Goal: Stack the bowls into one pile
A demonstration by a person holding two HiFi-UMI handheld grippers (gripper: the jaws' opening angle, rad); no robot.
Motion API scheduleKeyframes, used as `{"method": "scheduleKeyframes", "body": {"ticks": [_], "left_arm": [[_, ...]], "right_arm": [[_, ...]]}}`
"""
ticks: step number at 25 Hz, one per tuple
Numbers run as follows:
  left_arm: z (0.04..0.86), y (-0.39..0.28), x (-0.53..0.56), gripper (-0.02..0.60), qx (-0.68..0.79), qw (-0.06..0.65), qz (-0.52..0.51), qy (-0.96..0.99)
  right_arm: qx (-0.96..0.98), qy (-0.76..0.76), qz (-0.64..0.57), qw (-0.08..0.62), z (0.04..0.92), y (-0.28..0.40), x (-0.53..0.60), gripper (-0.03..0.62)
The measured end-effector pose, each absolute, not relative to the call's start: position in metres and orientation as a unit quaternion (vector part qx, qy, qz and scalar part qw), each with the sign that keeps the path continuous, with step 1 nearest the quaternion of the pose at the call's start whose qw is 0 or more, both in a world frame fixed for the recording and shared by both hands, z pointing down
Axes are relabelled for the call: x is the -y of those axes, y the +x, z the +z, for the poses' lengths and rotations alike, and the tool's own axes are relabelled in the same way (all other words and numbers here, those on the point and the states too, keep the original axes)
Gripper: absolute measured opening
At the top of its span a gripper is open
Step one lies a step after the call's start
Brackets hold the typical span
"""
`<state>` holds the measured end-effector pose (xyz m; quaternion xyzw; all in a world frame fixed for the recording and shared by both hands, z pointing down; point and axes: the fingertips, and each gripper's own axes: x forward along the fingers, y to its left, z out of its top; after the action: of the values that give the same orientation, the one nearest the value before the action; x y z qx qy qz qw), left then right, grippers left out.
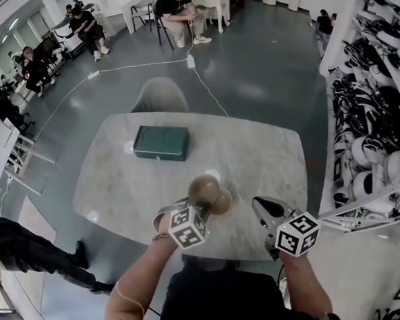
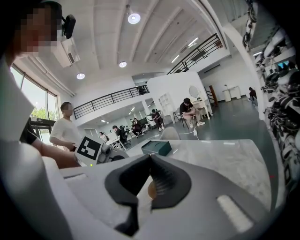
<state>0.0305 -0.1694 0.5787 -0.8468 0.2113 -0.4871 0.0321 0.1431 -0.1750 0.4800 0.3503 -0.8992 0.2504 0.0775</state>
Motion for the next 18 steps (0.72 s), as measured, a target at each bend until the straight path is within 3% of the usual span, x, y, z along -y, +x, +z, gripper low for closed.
{"method": "scheduleKeyframes", "body": {"ticks": [18], "left_arm": [[0.665,0.08,0.167,0.021,-0.16,0.008,-0.56,-0.813]], "right_arm": [[0.891,0.358,0.269,0.076,0.502,0.198,0.161,0.003]]}}
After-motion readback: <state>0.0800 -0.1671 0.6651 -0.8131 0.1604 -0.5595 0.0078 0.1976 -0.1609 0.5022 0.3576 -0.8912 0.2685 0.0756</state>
